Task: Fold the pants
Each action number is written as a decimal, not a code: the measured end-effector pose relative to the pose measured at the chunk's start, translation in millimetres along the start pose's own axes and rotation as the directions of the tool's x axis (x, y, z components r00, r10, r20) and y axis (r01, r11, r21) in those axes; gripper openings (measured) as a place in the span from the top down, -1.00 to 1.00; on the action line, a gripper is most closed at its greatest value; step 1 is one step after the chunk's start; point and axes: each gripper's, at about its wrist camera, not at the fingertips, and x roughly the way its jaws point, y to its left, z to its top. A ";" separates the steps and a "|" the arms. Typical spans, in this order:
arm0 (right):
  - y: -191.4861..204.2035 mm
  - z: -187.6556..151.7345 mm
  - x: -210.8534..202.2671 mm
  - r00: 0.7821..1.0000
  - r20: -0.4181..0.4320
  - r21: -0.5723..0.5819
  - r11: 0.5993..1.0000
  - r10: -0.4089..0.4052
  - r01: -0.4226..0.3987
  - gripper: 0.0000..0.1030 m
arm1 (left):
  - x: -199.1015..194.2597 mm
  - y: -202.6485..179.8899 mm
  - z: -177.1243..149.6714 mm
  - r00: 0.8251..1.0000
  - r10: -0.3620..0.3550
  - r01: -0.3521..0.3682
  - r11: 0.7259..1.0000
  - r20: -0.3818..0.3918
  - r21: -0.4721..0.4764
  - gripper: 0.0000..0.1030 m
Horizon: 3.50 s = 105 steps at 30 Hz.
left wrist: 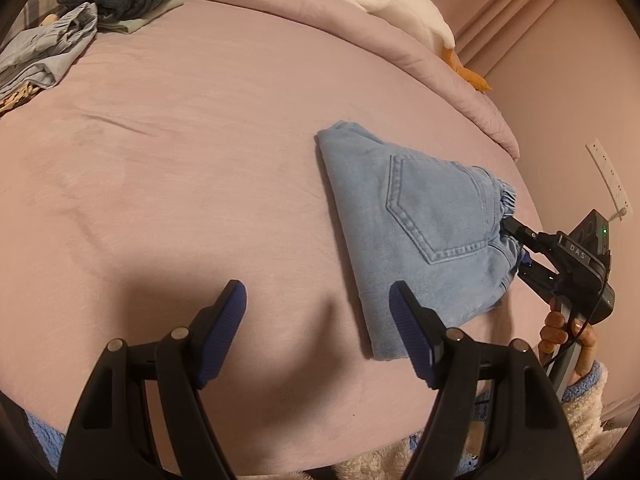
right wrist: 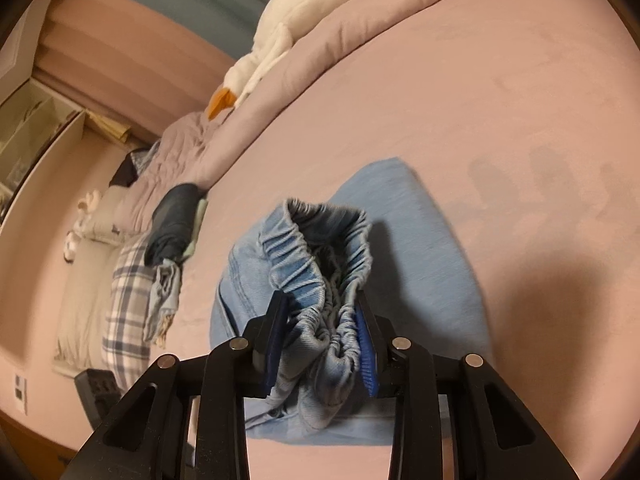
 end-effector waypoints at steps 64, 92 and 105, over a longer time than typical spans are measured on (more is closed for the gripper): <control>93.3 -80.8 53.4 0.961 -0.133 -0.637 0.764 -0.241 0.103 0.42 | 76.7 -90.1 64.2 1.000 -0.020 0.015 0.955 0.014 0.295 0.12; 10.4 14.3 -28.1 0.991 0.046 -0.213 0.968 -0.124 0.131 -0.58 | 62.6 -46.5 10.9 0.992 -0.084 0.097 0.985 -0.097 0.142 -0.22; -39.7 23.9 21.1 0.974 -0.226 -0.029 0.999 -0.035 0.029 -0.58 | 88.9 -58.0 38.1 0.980 -0.137 0.146 0.988 -0.143 0.055 -0.28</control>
